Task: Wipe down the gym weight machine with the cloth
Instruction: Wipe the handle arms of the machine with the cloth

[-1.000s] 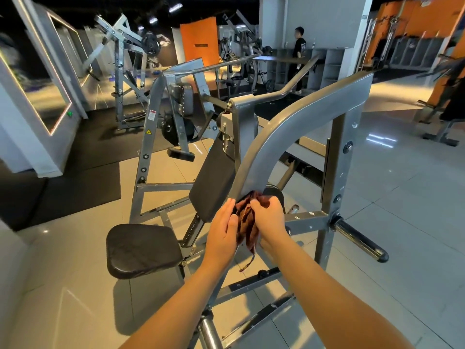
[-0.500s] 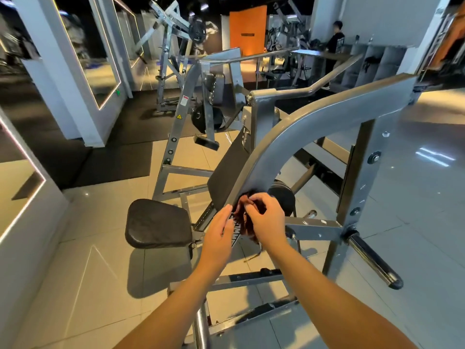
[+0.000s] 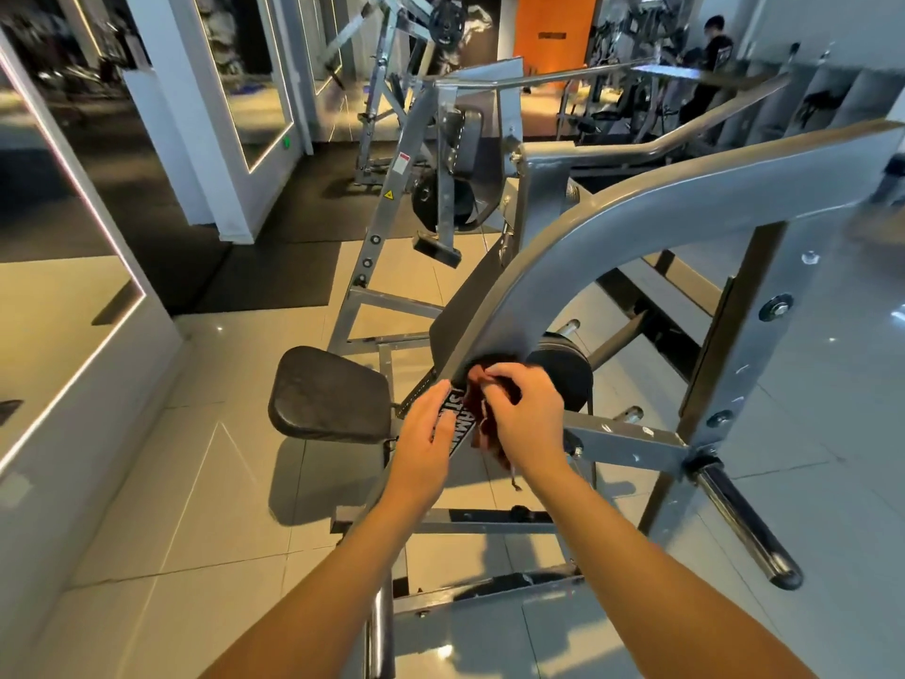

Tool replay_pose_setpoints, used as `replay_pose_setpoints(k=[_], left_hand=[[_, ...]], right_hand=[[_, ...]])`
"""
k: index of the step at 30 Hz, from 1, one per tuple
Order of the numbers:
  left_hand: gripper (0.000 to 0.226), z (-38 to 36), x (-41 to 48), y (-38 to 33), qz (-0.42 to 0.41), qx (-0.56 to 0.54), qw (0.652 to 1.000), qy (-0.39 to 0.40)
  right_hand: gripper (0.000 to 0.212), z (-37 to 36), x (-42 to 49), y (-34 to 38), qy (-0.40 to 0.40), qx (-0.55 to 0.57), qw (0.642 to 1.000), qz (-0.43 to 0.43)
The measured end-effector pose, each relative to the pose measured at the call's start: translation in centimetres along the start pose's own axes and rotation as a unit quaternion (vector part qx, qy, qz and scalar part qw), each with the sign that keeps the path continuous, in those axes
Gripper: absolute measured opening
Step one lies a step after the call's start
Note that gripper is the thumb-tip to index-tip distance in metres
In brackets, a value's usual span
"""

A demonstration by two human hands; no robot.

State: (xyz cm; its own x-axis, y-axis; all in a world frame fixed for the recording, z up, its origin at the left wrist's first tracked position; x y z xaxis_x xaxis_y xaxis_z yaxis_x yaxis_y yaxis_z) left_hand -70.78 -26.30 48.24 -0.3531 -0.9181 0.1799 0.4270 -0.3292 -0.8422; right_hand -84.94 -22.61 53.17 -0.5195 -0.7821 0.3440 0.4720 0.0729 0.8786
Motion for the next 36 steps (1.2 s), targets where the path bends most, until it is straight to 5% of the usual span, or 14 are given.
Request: replay_pose_setpoints(k=[4,14,20,25,27,31,36], left_hand=[[0.042,0.0,0.2,0.2,-0.008,0.002,1.0,-0.012],[0.032,3.0,1.3,1.8,-0.02,-0.097,0.991,0.09],[0.045,4.7,4.9,4.3,-0.102,-0.057,0.976,0.182],[0.047,5.6,6.7,4.1,-0.136,-0.042,0.955,0.261],[0.044,5.9,7.3,3.8,-0.169,-0.038,0.951,0.256],[0.044,5.9,8.6,2.2,-0.229,-0.002,0.938,0.259],[0.045,4.1,9.1,2.2,-0.25,0.01,0.94,0.233]], right_hand=[[0.018,0.6,0.6,0.7,-0.081,0.05,0.995,-0.021],[0.017,-5.0,-1.9,1.7,-0.043,0.017,0.999,-0.012],[0.017,-6.0,-1.9,2.9,-0.263,0.07,0.956,-0.111],[0.019,-8.7,-3.2,4.1,-0.233,0.038,0.963,-0.131],[0.019,-8.4,-3.3,4.8,-0.223,0.015,0.965,-0.134],[0.029,-6.1,-1.2,5.2,-0.37,0.081,0.911,-0.163],[0.037,-7.7,-1.2,5.3,-0.334,0.094,0.918,-0.194]])
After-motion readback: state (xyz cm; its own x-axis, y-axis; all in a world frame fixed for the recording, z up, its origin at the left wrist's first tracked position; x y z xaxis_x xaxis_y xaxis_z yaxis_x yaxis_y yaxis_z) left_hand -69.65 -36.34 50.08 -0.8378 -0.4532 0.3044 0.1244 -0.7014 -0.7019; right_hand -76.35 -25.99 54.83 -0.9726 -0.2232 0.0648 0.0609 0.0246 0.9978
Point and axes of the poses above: each hand's wrist, its own x-axis towards the middle knuckle, its own z-axis out of the back of the hand, y = z × x, the point moved 1 cm from there along x, towards the middle knuckle, and after that the axes turned 11 degrees about x, right-handed, at the moved point
